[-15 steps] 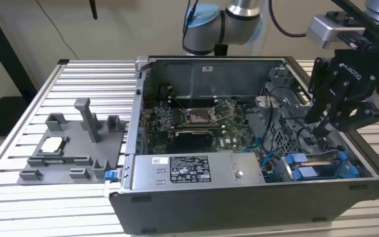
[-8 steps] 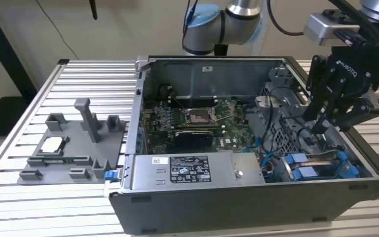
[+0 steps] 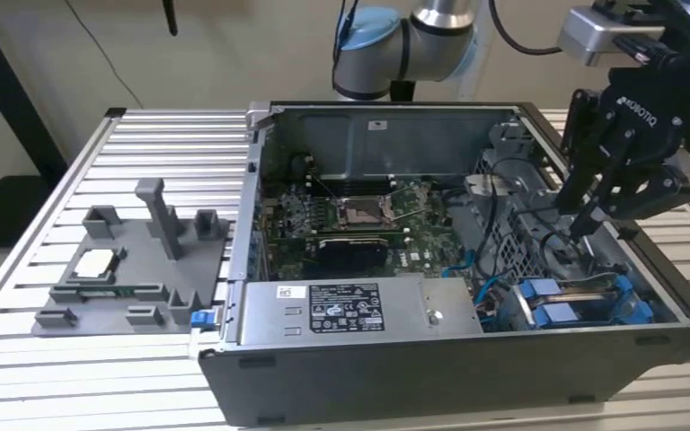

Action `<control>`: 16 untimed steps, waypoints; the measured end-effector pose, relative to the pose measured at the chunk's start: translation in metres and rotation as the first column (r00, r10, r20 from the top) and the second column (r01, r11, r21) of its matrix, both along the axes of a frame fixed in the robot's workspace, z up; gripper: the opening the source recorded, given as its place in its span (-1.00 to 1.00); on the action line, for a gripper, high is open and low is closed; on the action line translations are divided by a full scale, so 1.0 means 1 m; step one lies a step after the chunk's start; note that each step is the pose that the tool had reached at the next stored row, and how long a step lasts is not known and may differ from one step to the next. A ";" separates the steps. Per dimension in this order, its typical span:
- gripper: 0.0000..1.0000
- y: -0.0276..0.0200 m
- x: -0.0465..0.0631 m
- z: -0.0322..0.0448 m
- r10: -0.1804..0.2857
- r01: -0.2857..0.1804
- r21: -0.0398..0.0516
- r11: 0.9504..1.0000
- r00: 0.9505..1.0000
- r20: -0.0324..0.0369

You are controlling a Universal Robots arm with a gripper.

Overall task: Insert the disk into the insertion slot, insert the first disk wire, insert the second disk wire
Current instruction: 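Insert the first disk wire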

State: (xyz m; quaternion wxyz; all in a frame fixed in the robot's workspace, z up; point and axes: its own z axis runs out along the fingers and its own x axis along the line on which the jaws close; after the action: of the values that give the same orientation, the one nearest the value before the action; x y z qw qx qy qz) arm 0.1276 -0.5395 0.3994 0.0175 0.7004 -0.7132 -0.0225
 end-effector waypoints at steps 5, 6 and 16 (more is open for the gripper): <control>-0.18 -0.0001 0.000 0.0104 0.000 0.000 -0.001 1.000 1.000 -0.001; -0.18 -0.0002 0.000 0.0105 0.000 0.000 -0.001 1.000 1.000 -0.001; -0.18 0.0021 0.000 0.0066 0.001 -0.001 0.001 1.000 1.000 0.012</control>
State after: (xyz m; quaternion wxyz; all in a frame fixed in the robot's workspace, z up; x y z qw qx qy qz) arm 0.1276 -0.5374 0.4060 0.0130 0.7008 -0.7130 -0.0187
